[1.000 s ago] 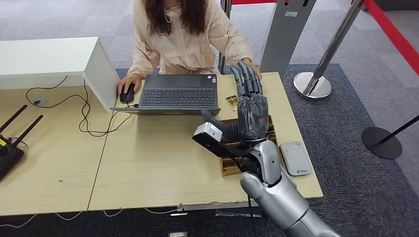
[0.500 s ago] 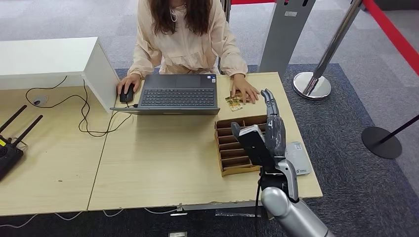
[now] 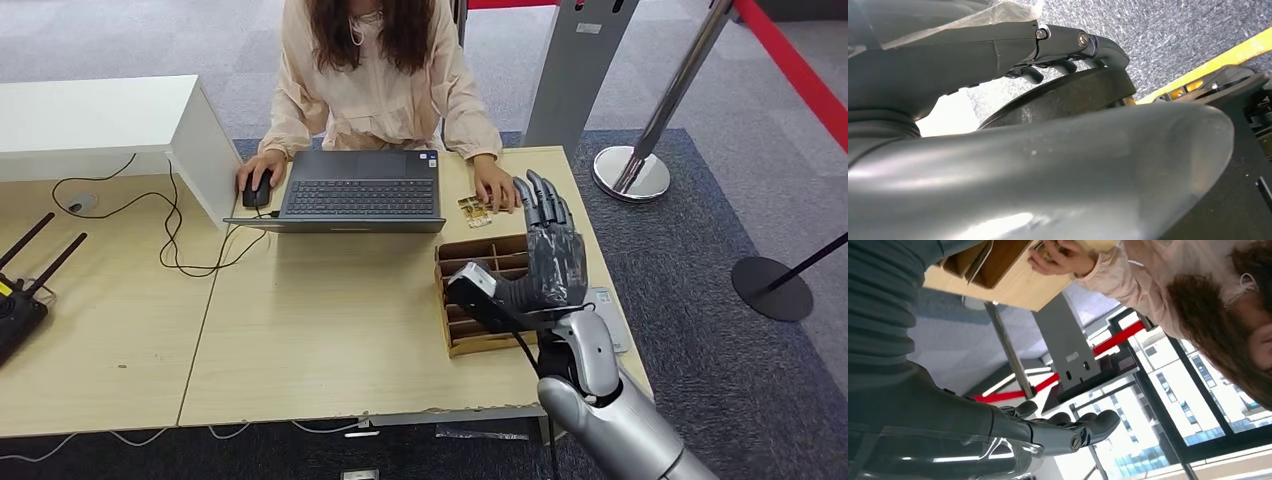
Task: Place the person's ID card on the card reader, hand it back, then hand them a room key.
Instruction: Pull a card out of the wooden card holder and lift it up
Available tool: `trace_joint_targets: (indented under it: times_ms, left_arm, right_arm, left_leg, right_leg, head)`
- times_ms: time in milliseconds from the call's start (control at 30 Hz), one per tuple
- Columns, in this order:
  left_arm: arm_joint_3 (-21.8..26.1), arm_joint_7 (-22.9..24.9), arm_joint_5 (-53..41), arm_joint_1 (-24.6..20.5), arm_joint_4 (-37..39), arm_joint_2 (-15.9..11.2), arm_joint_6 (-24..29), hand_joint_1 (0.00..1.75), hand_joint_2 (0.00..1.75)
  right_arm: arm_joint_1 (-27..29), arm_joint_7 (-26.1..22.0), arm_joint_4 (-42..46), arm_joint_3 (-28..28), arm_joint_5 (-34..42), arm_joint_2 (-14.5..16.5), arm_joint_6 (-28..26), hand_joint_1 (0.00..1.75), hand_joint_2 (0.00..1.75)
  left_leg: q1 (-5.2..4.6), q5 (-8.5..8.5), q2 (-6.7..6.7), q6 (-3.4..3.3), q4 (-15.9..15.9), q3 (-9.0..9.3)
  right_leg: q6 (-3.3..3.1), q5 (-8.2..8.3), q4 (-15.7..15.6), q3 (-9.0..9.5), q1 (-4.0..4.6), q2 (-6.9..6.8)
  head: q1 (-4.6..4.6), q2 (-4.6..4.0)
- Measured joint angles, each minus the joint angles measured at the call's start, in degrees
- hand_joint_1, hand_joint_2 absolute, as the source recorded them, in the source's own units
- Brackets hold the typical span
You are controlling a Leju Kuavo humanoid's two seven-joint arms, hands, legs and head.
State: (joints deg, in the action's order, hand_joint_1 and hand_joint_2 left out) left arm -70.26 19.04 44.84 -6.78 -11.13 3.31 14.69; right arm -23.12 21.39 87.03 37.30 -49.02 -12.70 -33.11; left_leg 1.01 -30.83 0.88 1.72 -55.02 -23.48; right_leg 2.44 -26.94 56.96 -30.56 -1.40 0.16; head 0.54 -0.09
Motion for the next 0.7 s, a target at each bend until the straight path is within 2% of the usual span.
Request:
trace_joint_targets:
  times_ms: [100,233,700]
  left_arm:
    - [0.0,0.2,-0.7,0.0,0.0,0.0,-0.5,0.0,0.0]
    - [-0.1,0.3,-1.1,-0.1,0.0,-0.1,-0.7,0.0,0.0]
    - [-0.2,0.6,-1.6,-0.2,0.0,-0.1,-1.5,0.0,0.0]
  right_arm:
    - [-3.0,3.8,-0.4,1.7,-6.8,-1.7,5.3,0.0,1.75]
    - [-5.6,5.4,-0.8,3.0,-10.1,-2.6,8.8,0.0,1.75]
    - [-11.2,6.7,-5.5,7.5,-15.7,-3.1,15.0,0.0,1.75]
  left_leg:
    - [0.01,0.0,0.01,0.0,0.0,0.0]
    - [0.01,0.0,0.01,0.0,0.0,0.0]
    - [0.01,0.0,0.04,0.0,0.0,-0.02]
  right_leg:
    - [0.0,0.0,0.0,0.0,0.0,0.0]
    - [0.0,0.0,0.0,0.0,0.0,0.0]
    - [0.0,0.0,0.0,0.0,0.0,-0.01]
  head:
    - [0.0,0.0]
    - [-0.01,0.0]
    - [0.0,0.0]
